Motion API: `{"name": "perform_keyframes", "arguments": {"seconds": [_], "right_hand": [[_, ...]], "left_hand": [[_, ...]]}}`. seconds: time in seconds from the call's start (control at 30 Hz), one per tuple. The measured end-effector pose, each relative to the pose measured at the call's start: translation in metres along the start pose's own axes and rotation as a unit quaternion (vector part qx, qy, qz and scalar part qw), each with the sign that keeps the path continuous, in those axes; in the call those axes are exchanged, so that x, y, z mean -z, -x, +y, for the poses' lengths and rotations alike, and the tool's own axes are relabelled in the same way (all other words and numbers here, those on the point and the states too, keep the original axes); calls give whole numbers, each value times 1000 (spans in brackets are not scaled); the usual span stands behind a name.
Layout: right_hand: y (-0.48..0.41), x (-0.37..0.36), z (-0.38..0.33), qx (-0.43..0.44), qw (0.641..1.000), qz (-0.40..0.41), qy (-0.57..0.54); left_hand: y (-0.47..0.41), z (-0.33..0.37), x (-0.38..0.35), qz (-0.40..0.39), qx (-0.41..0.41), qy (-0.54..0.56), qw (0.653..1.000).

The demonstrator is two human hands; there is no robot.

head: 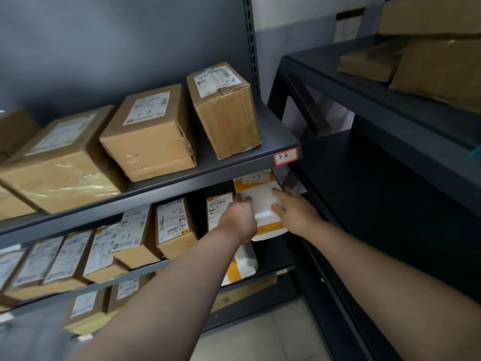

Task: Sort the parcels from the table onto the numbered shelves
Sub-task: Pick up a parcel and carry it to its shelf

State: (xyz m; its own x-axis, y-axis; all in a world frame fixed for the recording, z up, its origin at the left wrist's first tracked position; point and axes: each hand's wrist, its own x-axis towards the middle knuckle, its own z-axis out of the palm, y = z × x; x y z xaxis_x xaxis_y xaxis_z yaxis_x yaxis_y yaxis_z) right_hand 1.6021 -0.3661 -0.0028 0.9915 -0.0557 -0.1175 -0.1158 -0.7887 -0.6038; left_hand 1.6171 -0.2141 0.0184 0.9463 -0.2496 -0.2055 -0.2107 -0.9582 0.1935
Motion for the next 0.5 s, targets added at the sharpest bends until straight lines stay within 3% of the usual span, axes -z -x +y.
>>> {"name": "perform_keyframes", "arguments": {"seconds": [0.17, 0.33, 0.5], "right_hand": [[40, 6, 4, -2, 993, 66, 102], [101, -15, 1, -81, 976, 22, 201], [185, -58, -18, -140, 963, -14, 230]], "left_hand": [[30, -14, -1, 14, -54, -6, 998], [60, -32, -7, -4, -111, -35, 993], [109, -45, -17, -48, -204, -92, 973]]}}
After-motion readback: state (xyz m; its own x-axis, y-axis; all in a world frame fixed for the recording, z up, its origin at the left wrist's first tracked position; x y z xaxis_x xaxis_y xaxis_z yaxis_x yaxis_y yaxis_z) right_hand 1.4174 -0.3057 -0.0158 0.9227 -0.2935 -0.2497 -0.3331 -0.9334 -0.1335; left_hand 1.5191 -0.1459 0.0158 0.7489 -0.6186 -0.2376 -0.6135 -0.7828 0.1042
